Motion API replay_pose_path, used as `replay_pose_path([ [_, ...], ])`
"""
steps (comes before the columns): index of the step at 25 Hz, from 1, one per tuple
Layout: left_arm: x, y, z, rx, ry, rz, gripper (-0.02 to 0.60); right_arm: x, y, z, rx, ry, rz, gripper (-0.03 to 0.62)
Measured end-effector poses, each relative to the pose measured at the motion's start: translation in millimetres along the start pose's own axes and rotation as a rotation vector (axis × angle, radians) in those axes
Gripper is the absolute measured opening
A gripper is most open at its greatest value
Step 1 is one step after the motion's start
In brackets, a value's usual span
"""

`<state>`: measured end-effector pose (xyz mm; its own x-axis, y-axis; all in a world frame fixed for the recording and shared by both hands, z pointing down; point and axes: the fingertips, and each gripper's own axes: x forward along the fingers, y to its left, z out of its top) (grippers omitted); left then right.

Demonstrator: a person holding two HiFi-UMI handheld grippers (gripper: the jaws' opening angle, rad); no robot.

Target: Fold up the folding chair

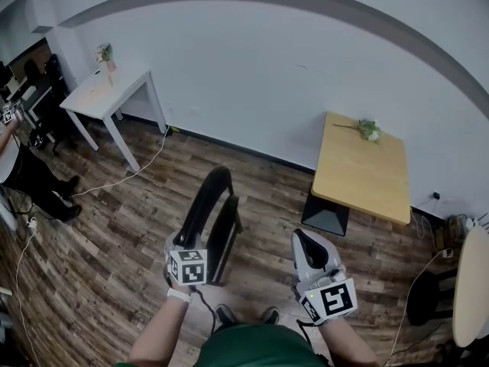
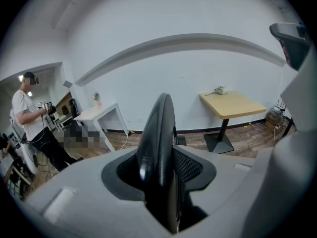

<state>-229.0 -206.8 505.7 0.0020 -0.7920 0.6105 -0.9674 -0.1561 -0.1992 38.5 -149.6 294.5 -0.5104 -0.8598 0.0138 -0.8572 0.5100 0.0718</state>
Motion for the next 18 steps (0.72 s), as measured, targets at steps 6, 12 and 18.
replay_pose_path([
  [6,1.0,-0.6,1.7,0.000,-0.001,-0.002,0.178,3.4,-4.8,-2.2,0.010,-0.003,-0.007,0.003],
  [12,-0.8,-1.3,-0.5,-0.001,-0.001,-0.004,0.178,2.7,-5.3,-2.8,0.017,-0.004,-0.011,0.003],
  [18,0.6,-2.8,0.8,-0.003,0.000,-0.004,0.176,0.0,-8.3,-4.0,0.021,-0.002,-0.013,0.003],
])
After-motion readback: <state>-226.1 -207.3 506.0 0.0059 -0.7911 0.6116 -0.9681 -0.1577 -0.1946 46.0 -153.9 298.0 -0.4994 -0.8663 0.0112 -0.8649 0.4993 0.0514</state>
